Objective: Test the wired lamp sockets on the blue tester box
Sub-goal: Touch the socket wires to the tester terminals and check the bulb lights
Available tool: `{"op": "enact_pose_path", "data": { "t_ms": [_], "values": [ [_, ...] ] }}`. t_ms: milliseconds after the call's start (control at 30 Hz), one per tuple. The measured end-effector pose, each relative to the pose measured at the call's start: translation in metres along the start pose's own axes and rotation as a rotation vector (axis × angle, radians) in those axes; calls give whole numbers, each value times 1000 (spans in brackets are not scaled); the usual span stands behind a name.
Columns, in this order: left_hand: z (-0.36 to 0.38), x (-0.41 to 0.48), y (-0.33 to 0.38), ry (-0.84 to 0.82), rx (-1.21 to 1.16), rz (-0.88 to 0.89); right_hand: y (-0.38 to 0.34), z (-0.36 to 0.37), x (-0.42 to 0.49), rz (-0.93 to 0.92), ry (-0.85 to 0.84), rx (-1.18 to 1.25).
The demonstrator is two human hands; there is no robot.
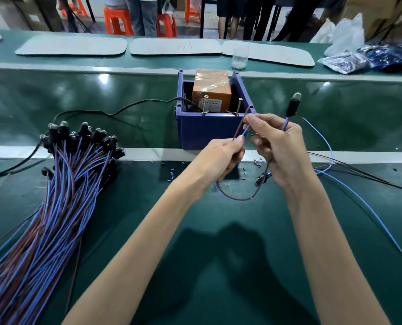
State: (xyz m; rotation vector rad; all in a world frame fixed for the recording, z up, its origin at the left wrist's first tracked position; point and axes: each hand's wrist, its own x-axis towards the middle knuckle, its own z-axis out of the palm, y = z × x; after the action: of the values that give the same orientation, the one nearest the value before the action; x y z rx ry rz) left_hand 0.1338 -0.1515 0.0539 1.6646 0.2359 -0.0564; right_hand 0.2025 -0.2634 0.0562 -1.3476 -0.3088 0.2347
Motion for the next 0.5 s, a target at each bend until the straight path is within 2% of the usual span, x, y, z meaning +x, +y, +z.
{"op": "enact_pose_path", "data": {
  "t_ms": [100,167,267,367,500],
  "values": [
    [0,2,0,55,-73,-16,1,-1,1,3,28,24],
    [0,3,-2,133,-168,54,1,-1,0,16,21,18],
    [1,5,-7,272,-273,171,1,-1,0,71,-49,-70],
    [3,9,-11,371,-330,194,5,7,-6,131,-129,-113],
    [4,13,-13,483,-454,206,8,17,-8,150,-86,-77]
  ]
}}
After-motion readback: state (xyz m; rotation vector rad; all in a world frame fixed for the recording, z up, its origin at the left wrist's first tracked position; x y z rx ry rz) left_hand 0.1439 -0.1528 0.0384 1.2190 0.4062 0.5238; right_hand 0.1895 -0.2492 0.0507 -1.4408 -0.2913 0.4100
